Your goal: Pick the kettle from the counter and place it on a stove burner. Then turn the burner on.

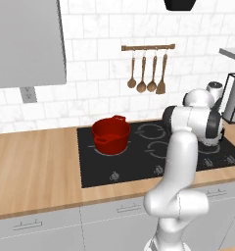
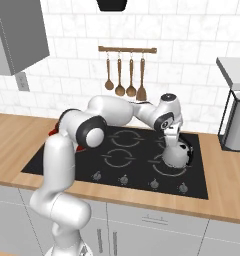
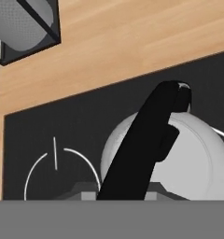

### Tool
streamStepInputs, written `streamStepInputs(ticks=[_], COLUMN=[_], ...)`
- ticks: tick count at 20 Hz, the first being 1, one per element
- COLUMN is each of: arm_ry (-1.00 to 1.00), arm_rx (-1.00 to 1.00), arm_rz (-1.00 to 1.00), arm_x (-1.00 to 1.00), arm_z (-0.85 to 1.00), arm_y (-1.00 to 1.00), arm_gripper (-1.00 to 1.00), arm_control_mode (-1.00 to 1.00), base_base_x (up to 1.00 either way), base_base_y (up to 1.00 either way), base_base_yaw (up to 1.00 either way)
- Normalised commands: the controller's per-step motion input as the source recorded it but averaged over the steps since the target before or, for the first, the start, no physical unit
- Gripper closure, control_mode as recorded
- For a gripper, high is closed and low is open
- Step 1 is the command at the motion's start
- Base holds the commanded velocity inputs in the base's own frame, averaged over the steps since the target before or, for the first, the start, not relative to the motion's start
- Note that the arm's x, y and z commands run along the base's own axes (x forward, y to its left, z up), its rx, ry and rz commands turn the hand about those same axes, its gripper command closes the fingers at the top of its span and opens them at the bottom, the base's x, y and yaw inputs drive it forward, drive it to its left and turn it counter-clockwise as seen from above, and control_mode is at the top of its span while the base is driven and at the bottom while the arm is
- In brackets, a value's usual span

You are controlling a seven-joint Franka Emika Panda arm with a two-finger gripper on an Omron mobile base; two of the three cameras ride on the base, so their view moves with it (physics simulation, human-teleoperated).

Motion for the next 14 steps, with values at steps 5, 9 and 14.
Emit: streamStepInputs(ticks=[5, 9, 14], arm_ry=[-0.02, -0.17, -0.19], arm_rx=[0.0, -0.01, -0.03], arm_rz=[0.0, 0.0, -0.04], arm_x=[0.04, -0.14, -0.15], arm_z=[-0.44, -0.64, -0.71], arm_y=[-0.01, 0.0, 0.07], arm_gripper=[1.0, 1.0, 1.0], arm_control_mode=[-1.0, -1.0, -1.0], base_base_x=[0.0, 0.0, 0.0], base_base_y=[0.0, 0.0, 0.0], base_base_yaw=[0.0, 0.0, 0.0])
